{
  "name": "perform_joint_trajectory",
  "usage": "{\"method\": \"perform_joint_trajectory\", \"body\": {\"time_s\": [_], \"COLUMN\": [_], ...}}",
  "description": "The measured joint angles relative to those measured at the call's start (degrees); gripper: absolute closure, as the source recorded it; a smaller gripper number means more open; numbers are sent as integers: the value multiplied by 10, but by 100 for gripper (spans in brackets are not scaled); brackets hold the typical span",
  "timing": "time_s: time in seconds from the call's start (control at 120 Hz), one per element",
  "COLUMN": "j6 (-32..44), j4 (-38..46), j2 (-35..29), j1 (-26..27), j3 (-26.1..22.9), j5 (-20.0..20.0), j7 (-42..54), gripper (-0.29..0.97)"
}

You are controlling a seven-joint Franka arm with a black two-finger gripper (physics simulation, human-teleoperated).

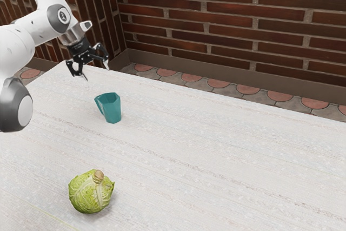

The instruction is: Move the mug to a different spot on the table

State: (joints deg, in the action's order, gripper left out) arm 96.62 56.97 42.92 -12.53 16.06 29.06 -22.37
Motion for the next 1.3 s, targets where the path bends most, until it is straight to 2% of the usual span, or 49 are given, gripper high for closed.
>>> {"method": "perform_joint_trajectory", "body": {"time_s": [0.133, 0.258, 0.533, 0.742, 1.167, 1.3], "j6": [4, 18, 82, 109, 123, 124], "j4": [3, 45, 56, 48, 54, 54], "j2": [9, 9, 55, 74, 86, 87], "j1": [-5, -12, -12, -12, -17, -17], "j3": [10, 12, 21, 17, 4, -3], "j5": [29, 64, 78, 33, 18, -3], "j7": [-82, -150, -257, -311, -375, -383], "gripper": [2, 2, 2, 2, 3, 6]}}
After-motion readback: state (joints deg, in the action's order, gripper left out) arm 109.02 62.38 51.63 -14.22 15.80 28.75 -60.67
